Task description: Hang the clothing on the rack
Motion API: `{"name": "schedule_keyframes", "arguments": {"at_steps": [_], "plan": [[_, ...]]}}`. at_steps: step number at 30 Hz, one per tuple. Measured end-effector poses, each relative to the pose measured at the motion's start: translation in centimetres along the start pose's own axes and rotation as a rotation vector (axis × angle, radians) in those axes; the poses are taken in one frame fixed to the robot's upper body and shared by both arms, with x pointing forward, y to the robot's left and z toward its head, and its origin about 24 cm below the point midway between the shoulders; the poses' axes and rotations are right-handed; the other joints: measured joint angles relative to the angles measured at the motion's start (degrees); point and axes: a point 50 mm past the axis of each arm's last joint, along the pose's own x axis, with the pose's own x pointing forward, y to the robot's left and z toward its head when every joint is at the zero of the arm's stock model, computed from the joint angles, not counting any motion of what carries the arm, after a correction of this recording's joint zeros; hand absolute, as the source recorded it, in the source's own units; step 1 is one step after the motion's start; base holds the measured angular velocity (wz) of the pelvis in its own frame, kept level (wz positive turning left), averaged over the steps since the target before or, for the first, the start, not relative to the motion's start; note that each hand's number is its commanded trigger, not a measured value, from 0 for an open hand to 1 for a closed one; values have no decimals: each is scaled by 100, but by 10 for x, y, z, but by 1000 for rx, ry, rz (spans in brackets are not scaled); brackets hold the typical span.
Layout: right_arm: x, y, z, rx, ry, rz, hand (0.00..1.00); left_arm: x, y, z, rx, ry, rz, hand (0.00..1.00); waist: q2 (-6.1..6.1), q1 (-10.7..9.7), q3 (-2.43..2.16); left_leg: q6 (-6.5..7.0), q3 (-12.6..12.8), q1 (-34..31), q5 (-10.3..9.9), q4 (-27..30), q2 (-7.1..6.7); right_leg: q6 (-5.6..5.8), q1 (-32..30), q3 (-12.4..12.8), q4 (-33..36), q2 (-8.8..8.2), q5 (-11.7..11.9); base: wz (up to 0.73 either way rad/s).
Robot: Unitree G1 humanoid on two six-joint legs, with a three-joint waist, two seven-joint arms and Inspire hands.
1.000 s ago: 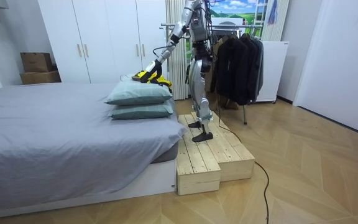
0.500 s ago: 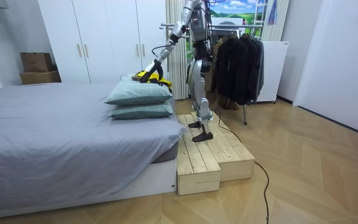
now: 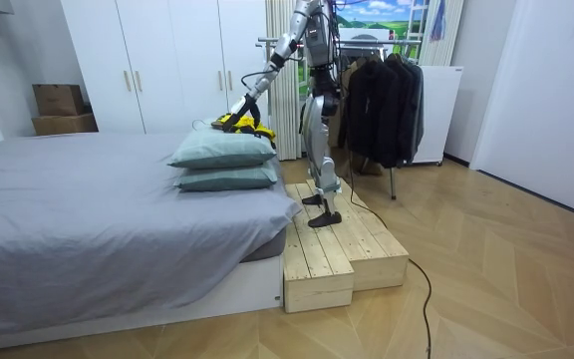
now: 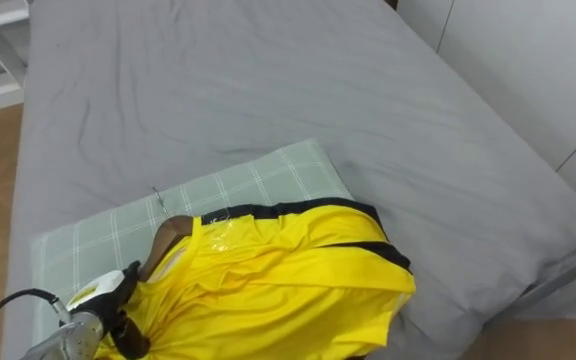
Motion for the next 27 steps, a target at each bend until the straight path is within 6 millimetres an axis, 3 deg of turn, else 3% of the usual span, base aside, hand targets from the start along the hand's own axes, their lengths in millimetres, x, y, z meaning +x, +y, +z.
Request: {"name": "schedule_keyframes", "arguments": {"at_steps": [14, 20, 27], "plan": [[0, 1, 5, 3, -18, -27, 0, 0, 8, 2, -58, -13, 102, 0, -44, 41, 12, 0, -13, -8, 0, -16, -3, 0, -12, -15, 1, 1, 0, 0], [0, 2, 5, 6, -14, -36, 0, -1, -3, 8, -148, -9, 142, 0, -131, 169, -2, 0, 30, 55, 0, -39, -5, 0, 3, 52, 20, 5, 0, -4], [0, 4, 5, 51, -9, -31, 0, -4, -23, 14, -236, 9, 103, 0, -172, 161, -16, 0, 56, 84, 0, -59, -5, 1, 2, 64, 34, 5, 0, -2]]}}
